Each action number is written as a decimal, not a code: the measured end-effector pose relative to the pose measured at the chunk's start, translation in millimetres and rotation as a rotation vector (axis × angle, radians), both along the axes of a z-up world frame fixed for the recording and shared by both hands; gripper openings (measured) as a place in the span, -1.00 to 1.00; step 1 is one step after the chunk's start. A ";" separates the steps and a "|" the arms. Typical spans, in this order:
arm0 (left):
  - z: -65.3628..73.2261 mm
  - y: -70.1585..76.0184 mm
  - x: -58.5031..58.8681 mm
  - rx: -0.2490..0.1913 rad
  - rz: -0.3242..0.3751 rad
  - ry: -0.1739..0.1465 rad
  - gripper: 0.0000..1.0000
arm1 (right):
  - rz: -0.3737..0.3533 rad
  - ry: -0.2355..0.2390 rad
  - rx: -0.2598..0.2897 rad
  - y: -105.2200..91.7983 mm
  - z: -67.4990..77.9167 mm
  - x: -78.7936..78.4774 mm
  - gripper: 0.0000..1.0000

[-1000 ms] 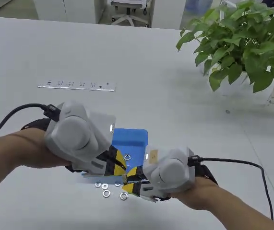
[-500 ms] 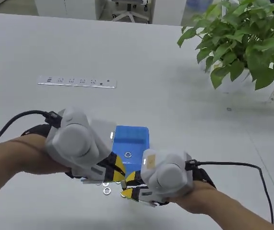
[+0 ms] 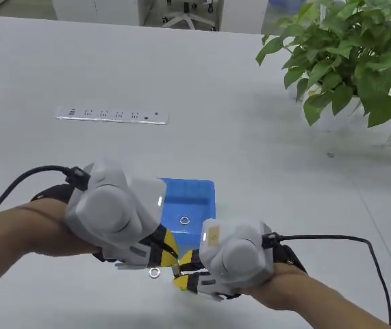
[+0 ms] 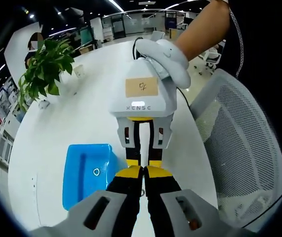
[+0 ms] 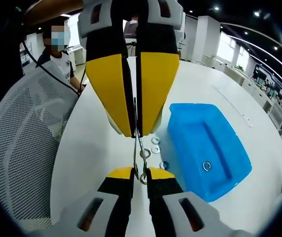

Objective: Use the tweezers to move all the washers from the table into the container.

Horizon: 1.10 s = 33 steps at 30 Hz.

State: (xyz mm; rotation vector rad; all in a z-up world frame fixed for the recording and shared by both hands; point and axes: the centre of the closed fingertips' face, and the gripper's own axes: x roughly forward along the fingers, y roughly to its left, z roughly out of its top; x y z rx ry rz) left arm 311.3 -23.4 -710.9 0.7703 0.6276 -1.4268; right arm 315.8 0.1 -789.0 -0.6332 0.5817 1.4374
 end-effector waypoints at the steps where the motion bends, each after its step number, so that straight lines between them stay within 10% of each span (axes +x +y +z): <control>1: -0.5 0.0 -0.4 0.002 -0.001 0.001 -0.89 | 0.000 0.001 0.000 0.1 -0.4 -0.3 -0.77; 33: -4.3 -3.4 6.2 -0.015 0.022 0.014 -0.89 | -0.057 0.076 0.002 -0.5 -7.3 1.6 -0.79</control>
